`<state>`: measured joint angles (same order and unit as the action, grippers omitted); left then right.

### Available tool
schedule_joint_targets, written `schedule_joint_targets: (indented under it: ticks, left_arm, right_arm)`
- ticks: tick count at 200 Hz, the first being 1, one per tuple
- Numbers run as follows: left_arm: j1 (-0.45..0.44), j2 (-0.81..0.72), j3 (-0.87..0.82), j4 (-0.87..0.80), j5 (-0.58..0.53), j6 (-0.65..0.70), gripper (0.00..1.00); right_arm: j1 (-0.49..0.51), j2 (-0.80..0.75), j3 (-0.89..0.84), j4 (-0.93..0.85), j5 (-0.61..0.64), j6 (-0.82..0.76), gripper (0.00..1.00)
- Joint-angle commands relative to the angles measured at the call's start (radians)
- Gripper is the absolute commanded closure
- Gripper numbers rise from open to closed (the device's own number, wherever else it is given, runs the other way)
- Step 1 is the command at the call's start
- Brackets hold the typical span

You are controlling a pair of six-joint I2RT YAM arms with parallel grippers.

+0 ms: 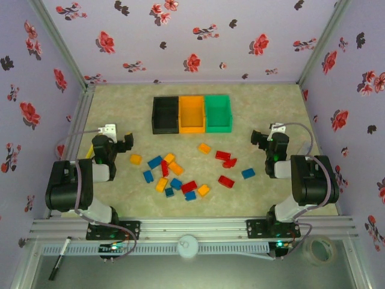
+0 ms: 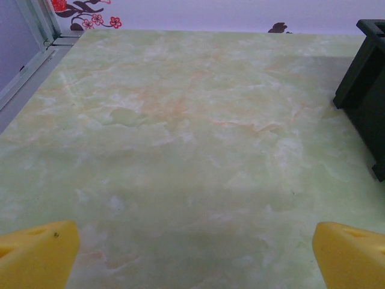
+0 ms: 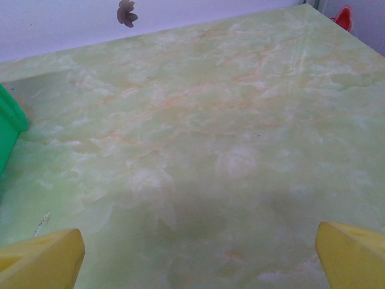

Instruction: Sort the legos into containers by color

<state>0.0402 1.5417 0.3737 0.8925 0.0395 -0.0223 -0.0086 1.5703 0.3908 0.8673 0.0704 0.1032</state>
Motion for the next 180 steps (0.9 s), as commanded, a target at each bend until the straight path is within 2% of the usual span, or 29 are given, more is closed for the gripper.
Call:
schedule_joint_targets:
  ticks: [1,52,58,83,110,142,165,180]
  left_arm:
    - [0.001,0.0,0.017,-0.006,0.018,0.015,0.0]
    - [0.001,0.001,0.019,-0.008,0.016,0.017,0.0]
    - [0.002,-0.006,0.027,-0.023,0.002,0.012,0.0]
    - [0.001,-0.106,0.125,-0.276,-0.117,-0.04,0.0]
    - [-0.003,-0.266,0.212,-0.491,-0.147,-0.095,0.0]
    - [-0.04,-0.425,0.415,-0.878,-0.187,-0.222,0.0]
    - [-0.123,-0.48,0.525,-1.043,-0.297,-0.282,0.0]
    - [-0.184,-0.508,0.565,-1.113,-0.337,-0.302,0.0]
  right_arm:
    - [-0.005,-0.006,0.002,0.018,-0.009,-0.017,0.01]
    - [-0.004,-0.01,0.002,0.03,0.001,-0.015,0.01]
    - [-0.004,-0.039,0.019,-0.021,0.03,-0.008,0.01]
    - [-0.005,-0.203,0.143,-0.365,0.081,0.013,0.01]
    - [0.001,-0.315,0.177,-0.449,0.077,0.032,0.01]
    - [0.101,-0.434,0.29,-0.733,0.144,0.072,0.01]
    - [0.181,-0.519,0.302,-0.791,0.205,0.096,0.01]
    - [0.192,-0.578,0.31,-0.839,0.186,0.17,0.01]
